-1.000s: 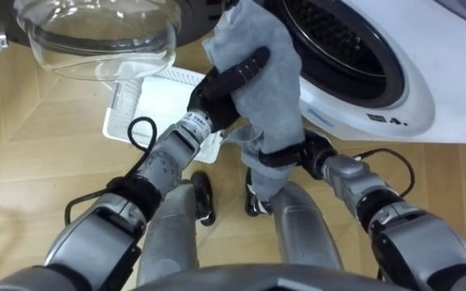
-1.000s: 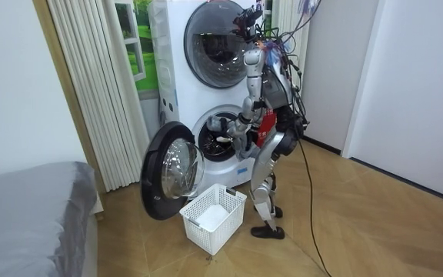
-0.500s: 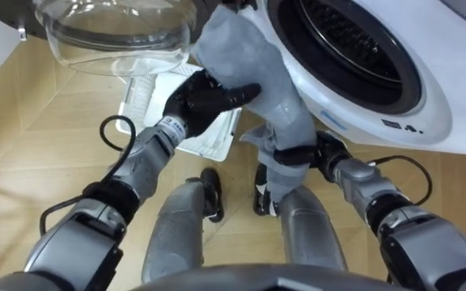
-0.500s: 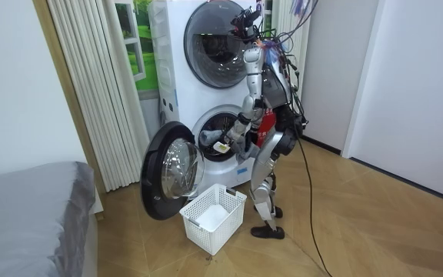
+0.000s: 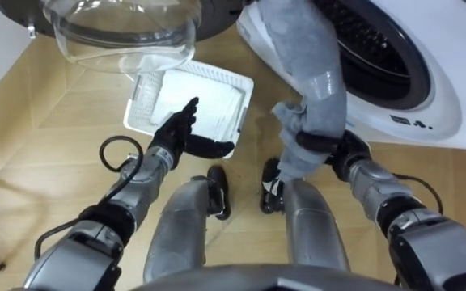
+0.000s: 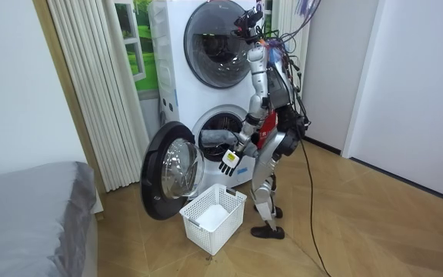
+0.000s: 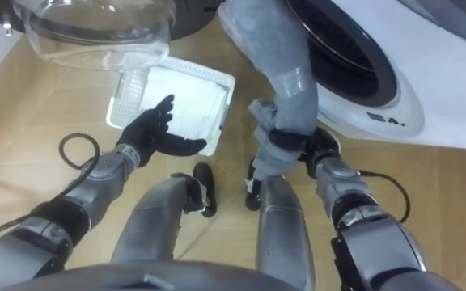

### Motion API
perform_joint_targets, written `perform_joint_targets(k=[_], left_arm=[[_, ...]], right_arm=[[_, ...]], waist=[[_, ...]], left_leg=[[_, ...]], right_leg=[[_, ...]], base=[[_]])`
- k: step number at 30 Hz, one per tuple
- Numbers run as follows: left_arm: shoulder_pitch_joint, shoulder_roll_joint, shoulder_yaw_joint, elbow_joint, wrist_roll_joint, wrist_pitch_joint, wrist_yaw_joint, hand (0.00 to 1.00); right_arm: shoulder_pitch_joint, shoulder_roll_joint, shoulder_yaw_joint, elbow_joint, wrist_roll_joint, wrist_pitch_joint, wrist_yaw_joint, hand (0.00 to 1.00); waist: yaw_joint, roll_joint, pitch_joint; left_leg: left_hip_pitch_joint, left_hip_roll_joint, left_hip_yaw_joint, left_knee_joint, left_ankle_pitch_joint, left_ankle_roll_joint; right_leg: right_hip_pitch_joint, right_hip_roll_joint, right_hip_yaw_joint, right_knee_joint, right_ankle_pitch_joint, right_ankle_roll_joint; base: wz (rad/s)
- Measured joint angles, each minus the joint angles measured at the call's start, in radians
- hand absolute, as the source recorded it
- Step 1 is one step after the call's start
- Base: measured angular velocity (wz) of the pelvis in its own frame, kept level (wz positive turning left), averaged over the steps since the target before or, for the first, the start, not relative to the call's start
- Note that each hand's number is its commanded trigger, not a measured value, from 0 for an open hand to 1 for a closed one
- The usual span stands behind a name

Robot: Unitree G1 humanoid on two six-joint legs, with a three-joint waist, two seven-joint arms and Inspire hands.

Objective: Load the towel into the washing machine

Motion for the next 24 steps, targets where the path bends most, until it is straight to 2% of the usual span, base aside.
perform_joint_targets(k=[5, 9, 12, 16, 19, 24], left_arm=[[0.006, -0.002, -0.001, 0.037, 0.010, 0.000, 0.061, 0.00], [0.020, -0.005, -0.002, 0.059, 0.010, 0.000, 0.102, 0.00], [0.028, -0.006, -0.002, 0.071, 0.006, 0.000, 0.123, 0.00], [0.022, -0.010, 0.028, 0.086, 0.007, -0.002, 0.129, 0.00], [0.024, -0.012, 0.058, 0.104, 0.017, -0.011, 0.142, 0.00], [0.043, 0.005, 0.060, 0.108, 0.046, -0.011, 0.146, 0.00]], right_arm=[[-0.003, 0.000, -0.046, -0.012, 0.134, -0.003, -0.101, 1.00], [-0.005, -0.003, -0.088, -0.034, 0.243, -0.027, -0.171, 1.00], [-0.010, -0.019, -0.129, -0.062, 0.416, -0.039, -0.208, 1.00], [-0.053, -0.024, -0.135, -0.091, 0.504, -0.028, -0.235, 1.00], [-0.063, -0.025, -0.154, -0.091, 0.548, -0.027, -0.240, 1.00], [-0.093, -0.038, -0.167, -0.090, 0.632, -0.012, -0.261, 1.00]], waist=[[0.002, 0.001, -0.0005], [0.002, 0.001, -0.0017], [-0.002, 0.001, -0.0023], [0.000, -0.002, -0.0039], [-0.003, -0.012, -0.0051], [-0.004, -0.026, -0.0050]], left_leg=[[-0.003, -0.001, 0.005, -0.003, 0.002, 0.003], [-0.004, -0.001, 0.026, -0.007, 0.003, 0.004], [-0.006, -0.016, 0.031, -0.007, 0.004, 0.004], [-0.009, -0.024, 0.034, -0.003, 0.008, 0.008], [-0.007, -0.035, 0.034, -0.003, 0.017, 0.017], [-0.015, -0.046, 0.033, -0.007, 0.024, 0.034]], right_leg=[[-0.006, -0.001, 0.003, 0.000, 0.006, 0.002], [-0.022, 0.001, 0.023, 0.004, 0.007, 0.004], [-0.037, -0.002, 0.040, 0.021, 0.005, 0.007], [-0.051, -0.012, 0.053, 0.040, 0.003, 0.011], [-0.051, -0.027, 0.052, 0.051, 0.001, 0.016], [-0.055, -0.041, 0.050, 0.057, 0.006, 0.029]], base=[[-0.01], [-0.12], [-0.06], [0.00], [0.11], [0.08]])
